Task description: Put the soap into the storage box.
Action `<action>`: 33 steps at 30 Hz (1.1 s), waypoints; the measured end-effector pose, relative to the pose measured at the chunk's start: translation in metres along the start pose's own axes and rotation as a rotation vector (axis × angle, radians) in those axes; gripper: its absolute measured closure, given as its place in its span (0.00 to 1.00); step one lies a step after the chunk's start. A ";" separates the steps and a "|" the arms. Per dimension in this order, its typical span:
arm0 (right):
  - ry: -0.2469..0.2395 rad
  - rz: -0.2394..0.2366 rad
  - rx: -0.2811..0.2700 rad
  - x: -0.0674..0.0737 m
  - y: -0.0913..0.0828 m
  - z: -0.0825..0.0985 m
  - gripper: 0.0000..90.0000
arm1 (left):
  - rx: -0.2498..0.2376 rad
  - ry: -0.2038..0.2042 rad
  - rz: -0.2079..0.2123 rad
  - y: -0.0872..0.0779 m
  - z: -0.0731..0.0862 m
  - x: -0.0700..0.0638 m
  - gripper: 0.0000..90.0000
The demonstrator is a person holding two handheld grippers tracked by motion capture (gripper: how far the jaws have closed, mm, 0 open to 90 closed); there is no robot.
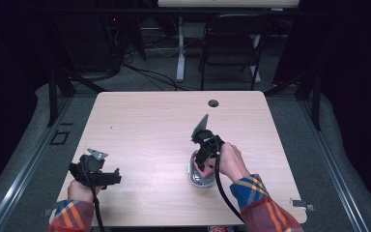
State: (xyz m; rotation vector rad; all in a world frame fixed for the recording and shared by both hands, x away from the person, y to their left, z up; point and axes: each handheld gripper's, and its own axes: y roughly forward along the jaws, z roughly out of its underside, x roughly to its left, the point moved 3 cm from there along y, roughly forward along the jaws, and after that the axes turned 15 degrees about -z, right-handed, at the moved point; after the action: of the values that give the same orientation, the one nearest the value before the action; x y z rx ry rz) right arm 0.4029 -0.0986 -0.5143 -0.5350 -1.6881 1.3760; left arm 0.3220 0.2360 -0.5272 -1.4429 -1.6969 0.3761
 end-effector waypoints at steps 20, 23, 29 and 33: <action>-0.066 0.003 -0.090 -0.009 -0.022 0.019 0.42 | -0.001 0.001 0.000 0.000 0.000 0.000 0.00; -0.082 0.019 -0.112 -0.011 -0.028 0.024 0.34 | -0.002 -0.001 -0.001 0.000 0.000 0.000 0.00; -0.142 0.053 -0.162 -0.017 -0.039 0.041 0.25 | -0.001 0.001 0.001 0.000 0.000 -0.001 0.00; -0.164 0.059 -0.191 -0.022 -0.044 0.055 0.18 | 0.001 0.003 0.001 0.000 0.000 -0.001 0.00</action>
State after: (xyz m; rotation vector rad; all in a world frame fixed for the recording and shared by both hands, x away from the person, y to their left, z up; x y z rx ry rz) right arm 0.3775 -0.1594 -0.4816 -0.5976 -1.9642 1.3382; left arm 0.3216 0.2355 -0.5273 -1.4429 -1.6929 0.3753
